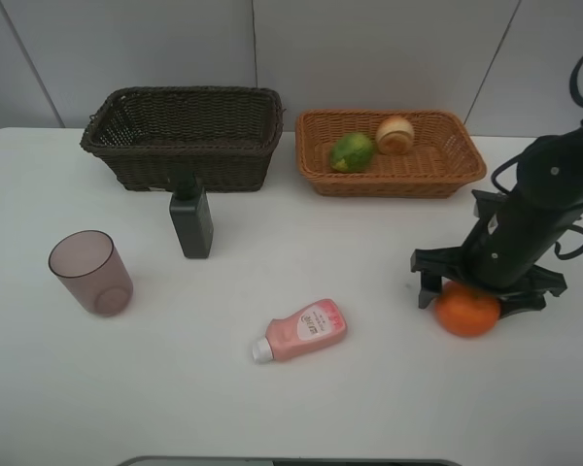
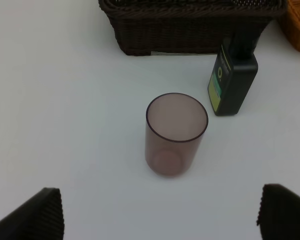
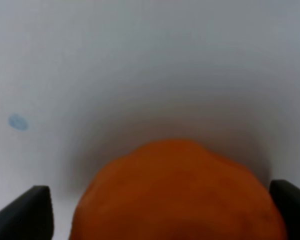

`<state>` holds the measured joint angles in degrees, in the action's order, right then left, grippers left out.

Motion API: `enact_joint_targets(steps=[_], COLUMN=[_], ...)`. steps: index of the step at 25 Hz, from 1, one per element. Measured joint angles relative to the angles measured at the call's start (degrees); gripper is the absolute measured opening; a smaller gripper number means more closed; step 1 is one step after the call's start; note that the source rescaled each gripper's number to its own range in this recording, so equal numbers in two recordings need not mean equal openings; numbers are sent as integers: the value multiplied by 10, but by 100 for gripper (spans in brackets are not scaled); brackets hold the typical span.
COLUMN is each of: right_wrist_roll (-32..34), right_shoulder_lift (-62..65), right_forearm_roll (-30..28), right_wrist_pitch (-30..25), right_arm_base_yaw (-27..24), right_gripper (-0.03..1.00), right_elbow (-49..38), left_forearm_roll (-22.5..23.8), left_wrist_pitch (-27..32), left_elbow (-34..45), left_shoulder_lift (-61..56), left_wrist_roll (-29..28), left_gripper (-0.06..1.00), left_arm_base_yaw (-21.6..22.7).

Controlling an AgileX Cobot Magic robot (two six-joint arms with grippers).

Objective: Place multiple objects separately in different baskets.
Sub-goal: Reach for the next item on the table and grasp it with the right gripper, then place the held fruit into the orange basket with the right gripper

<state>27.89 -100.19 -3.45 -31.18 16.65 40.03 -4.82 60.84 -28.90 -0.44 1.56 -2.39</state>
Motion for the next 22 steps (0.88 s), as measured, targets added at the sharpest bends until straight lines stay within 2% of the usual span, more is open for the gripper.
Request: enact_joint_targets(steps=[1, 3, 4, 22], right_wrist_roll=[0, 0, 0, 0], right_shoulder_lift=[0, 0, 0, 0], right_forearm_roll=[1, 2, 2, 3], right_wrist_pitch=[-1, -2, -3, -4], right_arm_base_yaw=[0, 0, 0, 0], right_gripper=[78, 55, 50, 50], right_elbow=[0, 0, 0, 0], left_forearm_roll=[0, 0, 0, 0], left_wrist_pitch=[0, 0, 0, 0], left_elbow=[0, 0, 0, 0], left_shoulder_lift=[0, 0, 0, 0], left_wrist_roll=[0, 0, 0, 0], left_gripper=[100, 100, 100, 100], left_arm_base_yaw=[0, 0, 0, 0])
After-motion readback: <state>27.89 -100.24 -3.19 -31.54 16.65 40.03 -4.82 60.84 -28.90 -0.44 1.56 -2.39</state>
